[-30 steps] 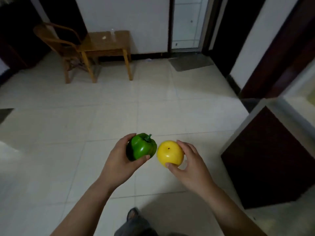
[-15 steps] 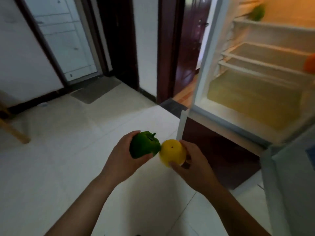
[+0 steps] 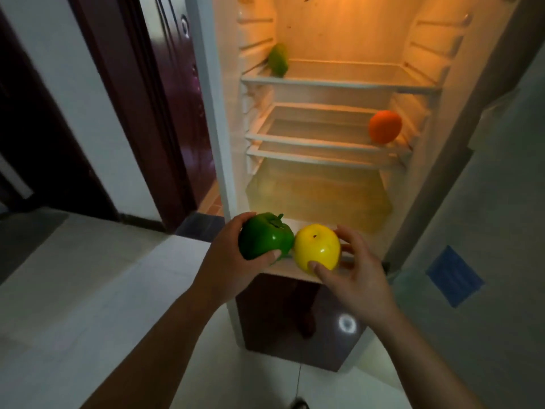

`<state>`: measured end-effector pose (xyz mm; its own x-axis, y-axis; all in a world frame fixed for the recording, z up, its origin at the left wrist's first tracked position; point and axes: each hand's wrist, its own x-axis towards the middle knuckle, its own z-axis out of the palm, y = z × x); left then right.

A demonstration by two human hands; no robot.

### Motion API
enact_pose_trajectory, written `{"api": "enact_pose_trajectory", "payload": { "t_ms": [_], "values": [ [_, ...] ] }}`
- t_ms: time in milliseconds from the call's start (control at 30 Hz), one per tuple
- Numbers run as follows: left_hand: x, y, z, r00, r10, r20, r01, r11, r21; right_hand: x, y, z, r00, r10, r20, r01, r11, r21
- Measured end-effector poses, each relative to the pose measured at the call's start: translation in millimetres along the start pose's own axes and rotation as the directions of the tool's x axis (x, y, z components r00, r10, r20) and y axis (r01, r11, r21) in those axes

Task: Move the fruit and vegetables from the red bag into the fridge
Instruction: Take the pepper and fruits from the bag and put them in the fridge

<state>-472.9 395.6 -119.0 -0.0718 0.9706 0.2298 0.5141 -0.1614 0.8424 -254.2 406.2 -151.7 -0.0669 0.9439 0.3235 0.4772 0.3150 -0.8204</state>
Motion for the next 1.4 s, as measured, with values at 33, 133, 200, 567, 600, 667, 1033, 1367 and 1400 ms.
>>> {"api": "enact_pose_trajectory", "payload": {
  "t_ms": [33, 133, 200, 567, 600, 667, 1033, 1367, 1400],
  "values": [
    [17.8, -0.9, 4.0, 1.000, 0.011, 0.007, -0.011, 1.000, -0.004, 15.6, 4.2, -0.8, 1.000, -0.007, -0.021, 0.007, 1.000, -0.003],
    [72.2, -1.4, 13.6, 0.999, 0.037, 0.012, -0.037, 0.999, -0.028, 64.8, 14.1, -0.7, 0.998, -0.037, -0.053, 0.039, 0.999, 0.020],
    [103.4, -0.4, 19.6, 0.998, 0.060, 0.018, -0.059, 0.997, -0.046, 93.3, 19.8, -1.0, 0.996, -0.047, -0.075, 0.050, 0.998, 0.042],
    [201.2, 14.7, 32.3, 0.981, 0.193, 0.020, -0.188, 0.970, -0.153, 186.5, 26.3, -17.5, 0.957, -0.219, -0.192, 0.218, 0.976, -0.027],
    [208.3, 19.8, 30.1, 0.976, 0.218, 0.017, -0.212, 0.964, -0.159, 192.7, 21.2, -21.3, 0.952, -0.232, -0.198, 0.228, 0.973, -0.043],
    [221.5, 33.4, 24.1, 0.966, 0.260, 0.005, -0.256, 0.952, -0.169, 204.9, 11.6, -29.5, 0.936, -0.272, -0.224, 0.261, 0.962, -0.075],
    [312.8, 124.6, -29.7, 0.889, 0.442, -0.119, -0.458, 0.861, -0.223, 252.6, -36.2, -68.7, 0.857, -0.395, -0.331, 0.326, 0.913, -0.246],
    [375.1, 125.9, 1.5, 0.916, 0.393, -0.078, -0.399, 0.879, -0.261, 318.4, -61.7, -88.4, 0.813, -0.334, -0.478, 0.243, 0.939, -0.243],
    [378.3, 125.3, 6.1, 0.917, 0.396, -0.056, -0.397, 0.886, -0.237, 322.0, -60.3, -90.6, 0.810, -0.322, -0.491, 0.227, 0.943, -0.245]
  ]
}}
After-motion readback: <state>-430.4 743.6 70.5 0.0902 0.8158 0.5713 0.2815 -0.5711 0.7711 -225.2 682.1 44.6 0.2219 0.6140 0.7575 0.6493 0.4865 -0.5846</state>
